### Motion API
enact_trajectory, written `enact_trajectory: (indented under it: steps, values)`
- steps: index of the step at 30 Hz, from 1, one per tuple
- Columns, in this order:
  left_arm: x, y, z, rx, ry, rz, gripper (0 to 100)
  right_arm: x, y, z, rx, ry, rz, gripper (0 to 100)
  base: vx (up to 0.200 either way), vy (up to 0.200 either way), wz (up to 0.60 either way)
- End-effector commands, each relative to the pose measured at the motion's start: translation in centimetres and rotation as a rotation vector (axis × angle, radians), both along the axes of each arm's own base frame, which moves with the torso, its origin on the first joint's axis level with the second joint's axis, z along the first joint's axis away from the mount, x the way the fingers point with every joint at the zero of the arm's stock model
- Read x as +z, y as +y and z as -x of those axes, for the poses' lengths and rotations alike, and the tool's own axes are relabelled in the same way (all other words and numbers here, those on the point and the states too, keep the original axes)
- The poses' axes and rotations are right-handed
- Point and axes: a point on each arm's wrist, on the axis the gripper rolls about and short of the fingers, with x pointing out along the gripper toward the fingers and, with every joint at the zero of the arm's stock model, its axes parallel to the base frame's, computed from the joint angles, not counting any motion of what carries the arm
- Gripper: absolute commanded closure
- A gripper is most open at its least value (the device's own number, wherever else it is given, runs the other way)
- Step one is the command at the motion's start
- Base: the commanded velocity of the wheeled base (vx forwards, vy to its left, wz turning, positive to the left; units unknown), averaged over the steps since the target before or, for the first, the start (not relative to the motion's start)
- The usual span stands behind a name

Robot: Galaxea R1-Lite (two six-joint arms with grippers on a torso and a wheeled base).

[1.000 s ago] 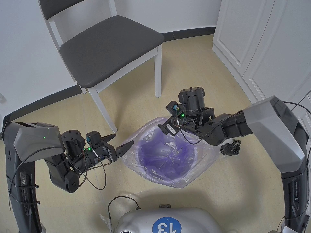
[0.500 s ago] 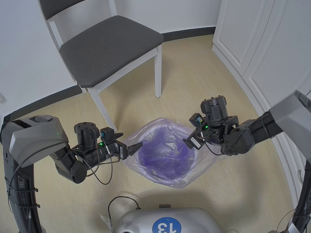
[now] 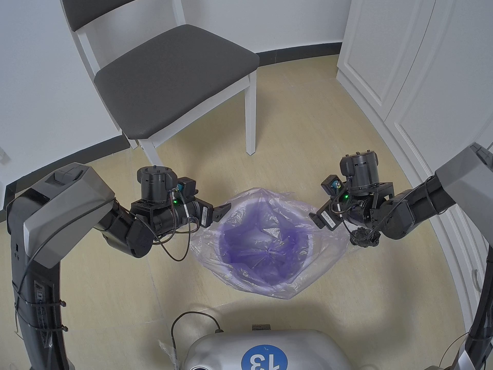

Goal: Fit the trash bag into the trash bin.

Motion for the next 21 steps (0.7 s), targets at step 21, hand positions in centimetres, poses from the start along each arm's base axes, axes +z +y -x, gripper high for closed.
enact_trajectory:
  steps: [21]
  values:
    - [-3.2,-0.4,-6.4,0.036,-0.054,0.02,0,-4.2,-0.8,-5.7,-0.075,-0.005,-0.012,0,0.0,0.0,0.0]
